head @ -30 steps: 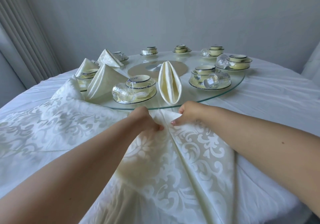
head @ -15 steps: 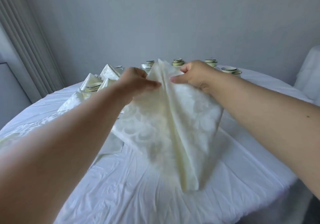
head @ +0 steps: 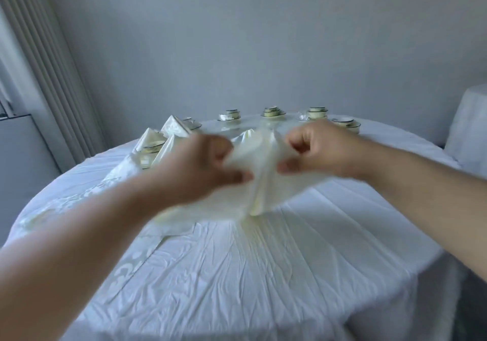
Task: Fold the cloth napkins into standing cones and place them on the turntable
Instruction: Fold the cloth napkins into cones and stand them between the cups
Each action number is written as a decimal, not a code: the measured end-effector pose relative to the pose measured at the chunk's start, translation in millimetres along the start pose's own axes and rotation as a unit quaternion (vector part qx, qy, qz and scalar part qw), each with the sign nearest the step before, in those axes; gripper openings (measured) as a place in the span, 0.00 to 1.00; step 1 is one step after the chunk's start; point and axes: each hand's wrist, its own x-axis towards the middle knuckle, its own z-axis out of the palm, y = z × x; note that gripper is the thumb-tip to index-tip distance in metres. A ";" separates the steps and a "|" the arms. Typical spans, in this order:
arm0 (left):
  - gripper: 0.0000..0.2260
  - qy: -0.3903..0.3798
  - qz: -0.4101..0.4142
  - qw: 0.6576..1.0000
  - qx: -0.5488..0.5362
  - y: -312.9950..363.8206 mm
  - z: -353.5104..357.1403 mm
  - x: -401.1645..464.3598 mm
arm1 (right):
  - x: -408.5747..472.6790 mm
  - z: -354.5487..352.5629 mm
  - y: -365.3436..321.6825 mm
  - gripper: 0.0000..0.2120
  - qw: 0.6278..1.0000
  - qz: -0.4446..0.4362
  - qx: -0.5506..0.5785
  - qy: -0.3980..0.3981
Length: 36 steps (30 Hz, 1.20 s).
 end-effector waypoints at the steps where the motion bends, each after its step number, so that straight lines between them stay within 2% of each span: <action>1: 0.19 -0.055 -0.007 0.998 -0.024 -2.9 11.5 -19.5 | -17.2 12.2 3.5 0.12 0.999 0.005 0.000 -0.048; 3: 0.19 -0.153 -0.036 0.984 -0.086 -6.6 33.2 -54.4 | -47.2 34.4 7.9 0.12 0.989 0.025 0.007 -0.145; 6: 0.24 -0.229 -0.100 0.958 -0.144 -15.3 56.7 -81.4 | -67.7 54.3 13.7 0.18 0.969 0.074 0.025 -0.233; 8: 0.26 -0.247 -0.152 0.935 -0.204 -18.8 62.8 -82.8 | -64.1 59.2 15.5 0.10 0.963 0.099 0.043 -0.247; 11: 0.21 -0.222 -0.227 0.914 -0.253 -35.1 68.4 -67.5 | -41.7 61.5 25.4 0.10 0.965 0.158 0.070 -0.197; 13: 0.26 -0.214 -0.258 0.906 -0.260 -48.8 73.6 -50.7 | -21.8 63.4 35.4 0.10 0.967 0.189 0.042 -0.166; 15: 0.25 -0.205 -0.278 0.909 -0.234 -60.6 81.7 -33.3 | -2.9 68.5 46.1 0.14 0.963 0.218 -0.030 -0.158; 17: 0.19 -0.198 -0.301 0.913 -0.192 -68.0 92.8 -18.1 | 10.4 75.9 59.7 0.14 0.953 0.246 -0.090 -0.155; 20: 0.14 -0.200 -0.323 0.915 -0.135 -74.5 112.4 -6.1 | 16.2 87.4 76.1 0.13 0.937 0.294 -0.113 -0.149; 27: 0.15 -0.153 -0.284 0.944 -0.070 -84.3 139.4 -12.7 | 17.4 97.4 92.7 0.12 0.932 0.324 -0.089 -0.134; 36: 0.20 -0.136 -0.281 0.946 -0.091 -95.9 143.2 -7.9 | 23.0 96.1 91.5 0.19 0.923 0.333 -0.130 -0.143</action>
